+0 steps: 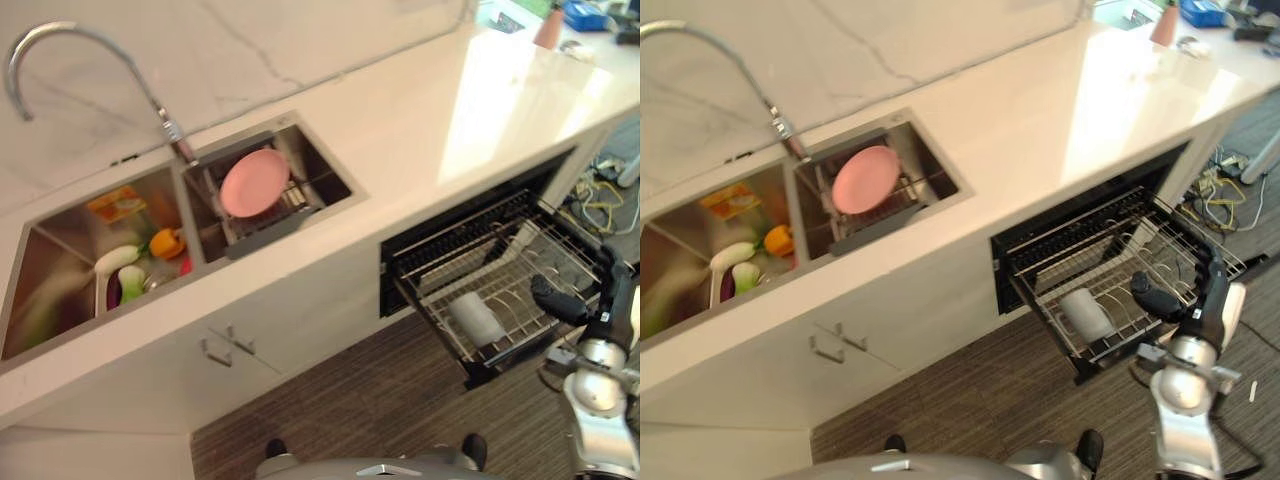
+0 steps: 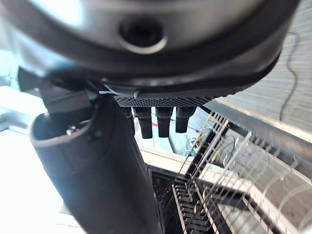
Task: Place the dishes in the dishwasher.
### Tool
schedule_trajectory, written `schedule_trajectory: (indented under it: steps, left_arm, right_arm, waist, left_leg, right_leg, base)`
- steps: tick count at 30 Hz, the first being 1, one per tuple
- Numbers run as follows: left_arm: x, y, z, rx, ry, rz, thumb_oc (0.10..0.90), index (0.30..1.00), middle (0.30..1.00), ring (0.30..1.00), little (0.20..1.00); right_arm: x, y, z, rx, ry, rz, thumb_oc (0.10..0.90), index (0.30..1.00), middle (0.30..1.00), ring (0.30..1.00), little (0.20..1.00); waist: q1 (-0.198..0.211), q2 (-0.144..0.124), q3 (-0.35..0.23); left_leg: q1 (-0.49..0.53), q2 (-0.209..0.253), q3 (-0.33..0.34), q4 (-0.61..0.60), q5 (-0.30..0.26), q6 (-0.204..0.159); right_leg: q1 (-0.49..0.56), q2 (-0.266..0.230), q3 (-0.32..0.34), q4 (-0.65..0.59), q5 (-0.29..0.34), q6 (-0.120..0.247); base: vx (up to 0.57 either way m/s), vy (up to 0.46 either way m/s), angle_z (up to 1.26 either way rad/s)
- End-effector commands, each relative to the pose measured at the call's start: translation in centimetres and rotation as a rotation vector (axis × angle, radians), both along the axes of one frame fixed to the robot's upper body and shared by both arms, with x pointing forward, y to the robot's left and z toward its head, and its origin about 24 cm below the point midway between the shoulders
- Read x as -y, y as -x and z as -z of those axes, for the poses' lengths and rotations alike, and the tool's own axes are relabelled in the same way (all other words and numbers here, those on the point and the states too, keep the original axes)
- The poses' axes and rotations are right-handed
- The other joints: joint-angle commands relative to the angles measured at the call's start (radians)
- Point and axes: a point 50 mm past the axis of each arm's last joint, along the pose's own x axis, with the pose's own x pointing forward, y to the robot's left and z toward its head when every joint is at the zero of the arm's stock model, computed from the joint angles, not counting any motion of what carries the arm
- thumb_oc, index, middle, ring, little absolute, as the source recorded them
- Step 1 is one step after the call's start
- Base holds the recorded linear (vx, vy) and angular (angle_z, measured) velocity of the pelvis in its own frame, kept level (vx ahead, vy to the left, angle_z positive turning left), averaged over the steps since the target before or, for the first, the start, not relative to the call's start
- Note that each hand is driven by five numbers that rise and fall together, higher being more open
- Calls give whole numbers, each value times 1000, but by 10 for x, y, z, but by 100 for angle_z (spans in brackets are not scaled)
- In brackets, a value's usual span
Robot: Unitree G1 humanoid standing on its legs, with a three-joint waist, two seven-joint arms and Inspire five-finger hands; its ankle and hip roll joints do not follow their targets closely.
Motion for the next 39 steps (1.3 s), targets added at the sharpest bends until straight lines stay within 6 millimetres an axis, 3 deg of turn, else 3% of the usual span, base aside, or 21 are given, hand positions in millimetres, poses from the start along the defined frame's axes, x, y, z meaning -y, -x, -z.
schedule_trajectory:
  steps: [1, 4, 6, 8, 10, 12, 14, 20, 25, 30, 31, 33, 39]
  left_arm:
    - [-9, -25, -4, 92, -21, -16, 800, 900, 900, 900, 900]
    - [-11, -12, -3, 42, -24, -47, 800, 900, 900, 900, 900]
    - [-10, -8, -2, 18, -23, -41, 800, 900, 900, 900, 900]
    - [-16, -12, -3, 21, -30, -41, 800, 900, 900, 900, 900]
    - [-17, -16, -4, 38, -27, -69, 800, 900, 900, 900, 900]
    - [-16, -17, -4, 42, -22, -72, 800, 900, 900, 900, 900]
    - [-10, -19, -3, 43, -2, 17, 800, 900, 900, 900, 900]
    - [-16, -16, -4, 45, -4, 11, 800, 900, 900, 900, 900]
    - [-19, -1, -4, -7, -2, 21, 800, 900, 900, 900, 900]
    - [-17, -6, -4, 3, 12, 92, 800, 900, 900, 900, 900]
    - [-19, -9, -5, 2, 6, 144, 800, 900, 900, 900, 900]
    - [-21, -13, -5, 6, -4, 162, 800, 900, 900, 900, 900]
    - [-26, -11, -6, -2, -24, 139, 800, 900, 900, 900, 900]
  right_arm:
    - [-7, -35, -69, 349, 117, -58, 800, 900, 900, 900, 900]
    - [-6, -30, -89, 455, 129, -49, 800, 900, 900, 900, 900]
    - [-12, -31, -100, 516, 130, -104, 800, 900, 900, 900, 900]
    - [-20, -33, -105, 533, 146, -171, 800, 900, 900, 900, 900]
    - [-26, -35, -106, 534, 151, -227, 800, 900, 900, 900, 900]
    - [-29, -37, -106, 537, 143, -247, 800, 900, 900, 900, 900]
    - [-35, -42, -106, 516, 159, -308, 800, 900, 900, 900, 900]
    - [-39, -53, -105, 451, 206, -396, 800, 900, 900, 900, 900]
    - [-45, -72, -119, 362, 395, -539, 800, 900, 900, 900, 900]
    - [-51, -88, -140, 333, 594, -611, 800, 900, 900, 900, 900]
    - [-52, -99, -149, 296, 731, -621, 800, 900, 900, 900, 900]
    - [-57, -110, -158, 266, 847, -644, 800, 900, 900, 900, 900]
    - [-70, -136, -159, 124, 1102, -715, 800, 900, 900, 900, 900]
  waist:
    - [17, 21, -19]
    - [12, 13, -9]
    - [13, 6, -2]
    - [10, -8, 11]
    - [21, -26, 9]
    - [24, -30, 7]
    - [41, -41, -25]
    - [74, -58, -54]
    - [105, -68, -79]
    - [119, -60, -87]
    - [128, -60, -92]
    - [135, -57, -91]
    - [145, -50, -91]
  left_leg:
    - [90, 1, -6, -119, -67, 75]
    - [104, -36, -32, -119, -70, 110]
    - [112, -64, -57, -114, -80, 121]
    - [109, -84, -102, -108, -80, 126]
    - [103, -103, -132, -108, -79, 132]
    - [101, -103, -136, -109, -79, 131]
    - [103, -94, -134, -115, -87, 119]
    - [112, -62, -146, -115, -90, 96]
    - [135, -18, -145, -116, -91, 67]
    - [134, 5, -146, -116, -82, 52]
    - [134, 13, -148, -116, -78, 46]
    - [133, 20, -151, -115, -75, 41]
    - [129, 37, -157, -113, -64, 27]
  right_leg:
    - [-117, 71, 140, 234, -302, 197]
    - [-143, 214, 196, 239, -399, 167]
    - [-142, 284, 221, 169, -434, 146]
    - [-145, 325, 287, 130, -445, 152]
    - [-121, 332, 312, 106, -433, 149]
    - [-106, 323, 296, 89, -422, 156]
    - [-58, 300, 224, 29, -397, 167]
    - [4, 315, 188, -32, -405, 166]
    - [55, 344, 160, -74, -431, 149]
    - [74, 366, 151, -100, -443, 137]
    - [79, 373, 149, -106, -448, 133]
    - [83, 380, 150, -107, -454, 128]
    - [92, 397, 141, -108, -465, 117]
  base:
    - [-33, 426, -16]
    - [7, 304, 33]
    - [57, 149, 32]
    - [44, 58, 29]
    - [31, -27, 77]
    - [36, -63, 100]
    - [129, -99, 36]
    - [98, -102, 12]
    - [79, -127, 9]
    - [41, -92, 3]
    - [31, -74, 6]
    - [28, -81, 5]
    - [26, -68, 5]
